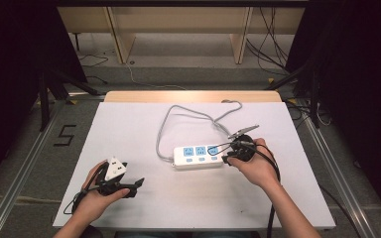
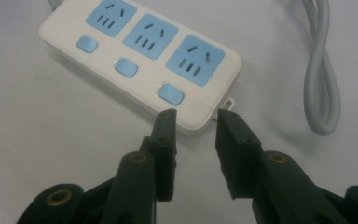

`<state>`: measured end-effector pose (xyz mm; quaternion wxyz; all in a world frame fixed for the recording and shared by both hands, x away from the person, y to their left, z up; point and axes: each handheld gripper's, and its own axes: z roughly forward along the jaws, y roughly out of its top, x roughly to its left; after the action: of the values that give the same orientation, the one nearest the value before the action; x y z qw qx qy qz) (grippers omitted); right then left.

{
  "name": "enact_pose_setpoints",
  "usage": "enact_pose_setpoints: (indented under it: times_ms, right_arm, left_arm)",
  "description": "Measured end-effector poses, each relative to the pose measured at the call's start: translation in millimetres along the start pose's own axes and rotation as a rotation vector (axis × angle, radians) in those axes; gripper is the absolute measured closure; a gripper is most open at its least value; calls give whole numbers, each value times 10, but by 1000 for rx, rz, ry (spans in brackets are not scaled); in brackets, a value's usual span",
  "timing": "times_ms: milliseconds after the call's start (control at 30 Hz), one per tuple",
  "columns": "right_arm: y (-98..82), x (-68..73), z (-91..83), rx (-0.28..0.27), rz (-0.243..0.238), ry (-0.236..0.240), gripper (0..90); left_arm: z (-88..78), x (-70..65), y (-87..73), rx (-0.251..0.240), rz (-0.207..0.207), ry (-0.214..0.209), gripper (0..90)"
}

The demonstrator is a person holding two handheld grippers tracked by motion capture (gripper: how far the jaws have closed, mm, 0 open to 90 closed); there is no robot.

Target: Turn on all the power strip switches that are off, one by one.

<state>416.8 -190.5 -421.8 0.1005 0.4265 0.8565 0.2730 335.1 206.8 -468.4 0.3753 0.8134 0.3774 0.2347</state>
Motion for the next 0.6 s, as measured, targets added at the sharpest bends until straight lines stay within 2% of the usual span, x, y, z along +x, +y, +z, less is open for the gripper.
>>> enact_pose_setpoints:
  times_ms: [400,600]
  right_arm:
    - [-167,-83,-80,-58,27,-18,576]
    - [-271,-105,-100,-90,19,-22,529]
  left_arm:
    - [5,-3,-1,-1,-2,0,192]
    - [5,-2,-2,0,-2,1,192]
